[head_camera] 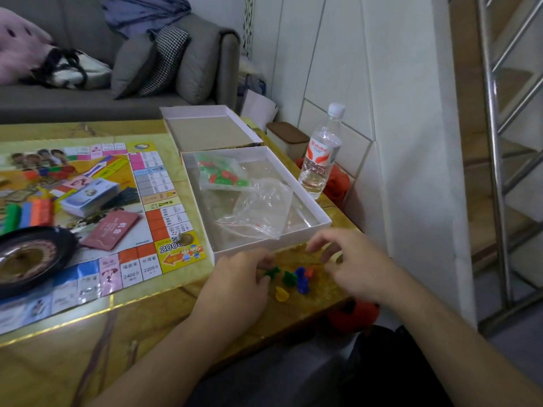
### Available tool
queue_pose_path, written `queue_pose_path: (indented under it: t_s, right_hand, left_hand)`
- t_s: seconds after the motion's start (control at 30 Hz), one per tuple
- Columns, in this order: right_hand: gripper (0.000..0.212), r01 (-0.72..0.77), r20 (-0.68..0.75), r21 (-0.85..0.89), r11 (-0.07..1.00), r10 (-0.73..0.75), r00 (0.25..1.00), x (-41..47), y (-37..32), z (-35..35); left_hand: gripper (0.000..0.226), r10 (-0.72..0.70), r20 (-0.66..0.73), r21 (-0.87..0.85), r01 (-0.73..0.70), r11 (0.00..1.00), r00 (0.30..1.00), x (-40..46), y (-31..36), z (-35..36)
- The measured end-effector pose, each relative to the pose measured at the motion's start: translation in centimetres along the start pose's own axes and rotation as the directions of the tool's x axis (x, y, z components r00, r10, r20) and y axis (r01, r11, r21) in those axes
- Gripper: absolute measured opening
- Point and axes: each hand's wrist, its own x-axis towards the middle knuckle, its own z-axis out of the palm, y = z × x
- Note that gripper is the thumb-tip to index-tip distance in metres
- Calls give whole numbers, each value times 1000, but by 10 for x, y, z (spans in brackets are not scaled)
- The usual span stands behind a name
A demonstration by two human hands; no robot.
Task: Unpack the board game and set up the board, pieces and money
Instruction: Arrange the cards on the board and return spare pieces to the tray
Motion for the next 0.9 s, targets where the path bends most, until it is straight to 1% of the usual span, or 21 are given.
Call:
queue_pose_path:
  t_s: [0.03, 0.07, 0.1, 0.17, 0.23, 0.3, 0.37, 0.47, 0.53, 0.57, 0.63, 0.7, 0.73, 0.8, 0.9]
  right_hand:
    - [51, 46, 79, -52, 998, -42, 996, -5, -4, 2]
    - [49, 77, 126, -86, 993, -66, 990, -8, -6, 4]
    - [46, 89, 144, -115, 989, -72, 987, -9, -8, 6]
    - [33, 101, 120, -166, 981, -81, 989, -7, -9, 9]
    - [21, 105, 71, -184, 977, -94, 993, -5, -8, 13]
    - [13, 104, 28, -194, 975, -101, 995, -5, -7, 16]
    - [10, 97, 7, -207, 973, -98, 995, -4, -6, 19]
    - [15, 66, -4, -187, 980, -68, 998, -6, -6, 18]
    - [26, 12, -5, -129, 992, -13, 1000, -8, -4, 18]
    - [31, -15, -23, -118, 993, 13, 1000, -8, -2, 18]
    - [39, -56, -126, -107, 993, 43, 991, -11, 3, 15]
    - [43, -46, -261, -75, 996, 25, 965, -13, -3, 9]
    - [44, -25, -293, -62, 998, 6, 956, -11, -13, 9]
    - [45, 6, -294, -50, 999, -21, 956, -13, -36, 8]
    - [42, 108, -222, -25, 994, -111, 969, -5, -87, 18]
  left_hand:
    - [42, 1, 7, 27, -1, 1000, 1000, -2, 1, -1]
    - [43, -1, 1, 59, 1, 998, 1000, -4, 1, -2]
    - [44, 5, -12, 83, -4, 997, 1000, -7, 2, -4]
    - [40, 41, -17, 79, -40, 996, 999, -13, 3, -5]
    - [32, 87, 28, 80, -89, 993, 996, -20, 7, -6]
    - [28, 110, 65, 133, -118, 984, 992, -23, 9, -3]
    - [22, 117, 59, 207, -127, 970, 991, -22, 11, 2]
    - [16, 122, 26, 248, -124, 961, 992, -18, 15, 10]
    - [20, 119, 14, 260, -119, 958, 993, -18, 14, 10]
    - [22, 119, 4, 250, -116, 961, 993, -19, 12, 9]
    - [24, 112, -3, 222, -109, 969, 994, -23, 12, 5]
    - [24, 115, -14, 192, -111, 975, 993, -27, 10, -6]
    - [23, 112, -27, 178, -105, 978, 993, -27, 5, -15]
    - [19, 95, -54, 146, -86, 986, 994, -25, 0, -32]
    - [12, 37, -111, 125, -23, 992, 993, -18, -25, -73]
